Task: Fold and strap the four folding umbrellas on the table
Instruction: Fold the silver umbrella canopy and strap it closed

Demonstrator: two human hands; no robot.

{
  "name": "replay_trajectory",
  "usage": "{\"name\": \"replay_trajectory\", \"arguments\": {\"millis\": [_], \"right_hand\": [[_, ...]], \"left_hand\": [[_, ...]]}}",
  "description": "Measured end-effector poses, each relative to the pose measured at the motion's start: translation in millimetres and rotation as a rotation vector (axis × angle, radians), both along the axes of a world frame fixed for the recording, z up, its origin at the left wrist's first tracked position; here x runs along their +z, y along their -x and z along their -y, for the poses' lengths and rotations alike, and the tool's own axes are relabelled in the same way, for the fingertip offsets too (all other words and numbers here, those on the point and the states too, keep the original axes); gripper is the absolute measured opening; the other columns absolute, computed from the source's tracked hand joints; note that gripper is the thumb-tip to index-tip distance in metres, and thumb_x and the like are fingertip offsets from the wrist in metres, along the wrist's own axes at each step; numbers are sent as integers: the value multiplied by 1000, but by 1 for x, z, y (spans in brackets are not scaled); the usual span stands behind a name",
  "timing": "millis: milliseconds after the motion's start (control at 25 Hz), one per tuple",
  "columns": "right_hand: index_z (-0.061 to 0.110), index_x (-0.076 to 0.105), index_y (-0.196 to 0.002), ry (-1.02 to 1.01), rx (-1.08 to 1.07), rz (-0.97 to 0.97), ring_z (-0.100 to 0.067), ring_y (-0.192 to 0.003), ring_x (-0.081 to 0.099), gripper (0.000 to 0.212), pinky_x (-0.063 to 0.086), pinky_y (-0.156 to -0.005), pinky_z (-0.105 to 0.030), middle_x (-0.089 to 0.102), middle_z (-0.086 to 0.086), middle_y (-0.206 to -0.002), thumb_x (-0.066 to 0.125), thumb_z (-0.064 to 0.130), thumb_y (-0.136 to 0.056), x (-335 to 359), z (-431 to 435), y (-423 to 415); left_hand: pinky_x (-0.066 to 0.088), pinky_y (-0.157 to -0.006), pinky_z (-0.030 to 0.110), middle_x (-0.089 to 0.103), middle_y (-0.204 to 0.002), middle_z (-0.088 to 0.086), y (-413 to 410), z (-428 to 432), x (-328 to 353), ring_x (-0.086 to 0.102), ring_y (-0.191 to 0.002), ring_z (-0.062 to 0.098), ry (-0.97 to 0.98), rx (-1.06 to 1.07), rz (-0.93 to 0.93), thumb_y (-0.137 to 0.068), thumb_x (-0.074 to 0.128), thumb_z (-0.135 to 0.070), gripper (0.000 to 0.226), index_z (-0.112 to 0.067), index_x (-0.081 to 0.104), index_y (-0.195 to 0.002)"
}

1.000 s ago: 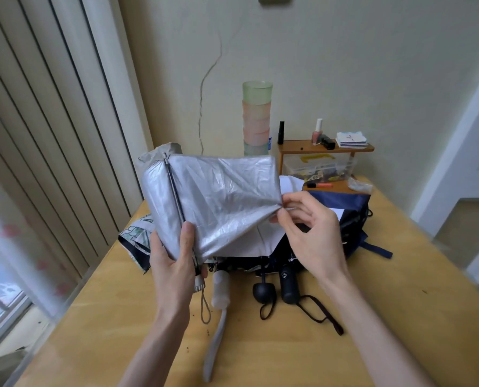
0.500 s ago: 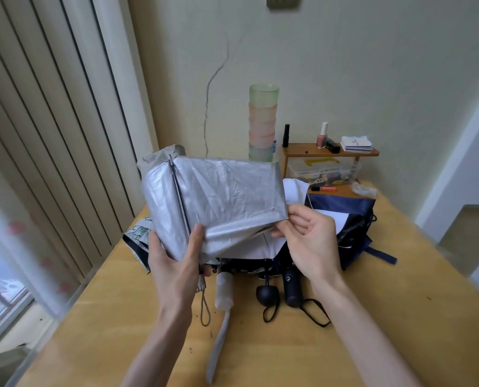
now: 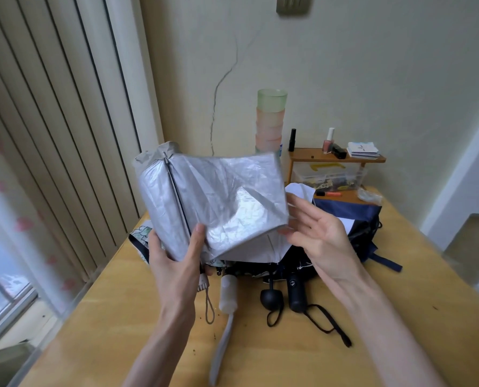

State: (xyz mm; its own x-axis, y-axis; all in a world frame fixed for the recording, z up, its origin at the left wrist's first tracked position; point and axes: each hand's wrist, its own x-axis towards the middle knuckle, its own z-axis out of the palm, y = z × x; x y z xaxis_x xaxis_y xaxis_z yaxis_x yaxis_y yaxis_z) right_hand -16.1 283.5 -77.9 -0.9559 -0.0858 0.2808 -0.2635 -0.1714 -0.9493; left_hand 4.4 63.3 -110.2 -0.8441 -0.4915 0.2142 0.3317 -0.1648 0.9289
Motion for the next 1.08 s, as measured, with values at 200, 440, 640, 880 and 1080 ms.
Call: {"name": "replay_trajectory", "arguments": {"millis": [200, 440, 640, 880, 1080], "right_hand": [[14, 78, -118, -63, -46, 106, -27, -106, 75, 42, 60, -89, -39, 80, -9, -111, 68, 47, -94, 8, 8, -5], [8, 77, -106, -175, -240, -10, -10, -84, 76, 13, 58, -74, -20, 82, -1, -96, 67, 14, -103, -1, 9, -2], [12, 76, -116, -128, -161, 25, -21, -110, 76, 18, 60, -97, -31, 81, -5, -110, 65, 22, -105, 6, 12, -6], [-6, 64, -99, -130, -404, -39, -34, -75, 59, 55, 46, -71, -44, 60, -41, -98, 72, 49, -98, 8, 21, -1], [3, 76, -91, -167, -354, -109, -53, -95, 68, 28, 55, -79, -68, 73, -30, -94, 76, 30, -98, 36, 21, -26]], "left_hand": [[57, -56, 21, 69, -107, 3, -2, -2, -1, 72, -74, 7, 64, 32, -3, -90, 82, -25, 49, -15, 52, -128], [45, -36, 34, 64, -94, 15, -1, -6, -3, 54, -45, 30, 68, 24, 27, -85, 87, -23, 51, -24, 49, -118], [45, -36, 34, 64, -93, 10, -3, -7, -1, 52, -46, 29, 62, 29, 7, -91, 78, -39, 39, -26, 51, -116], [42, -39, 35, 51, -71, -2, -4, -12, -7, 45, -47, 22, 171, -18, -10, -107, 48, -50, 31, -20, 51, -113], [58, -59, 45, 64, -93, -21, 1, -10, -11, 65, -72, 23, 252, -54, 52, -97, 43, -76, 69, -26, 43, -144]]}}
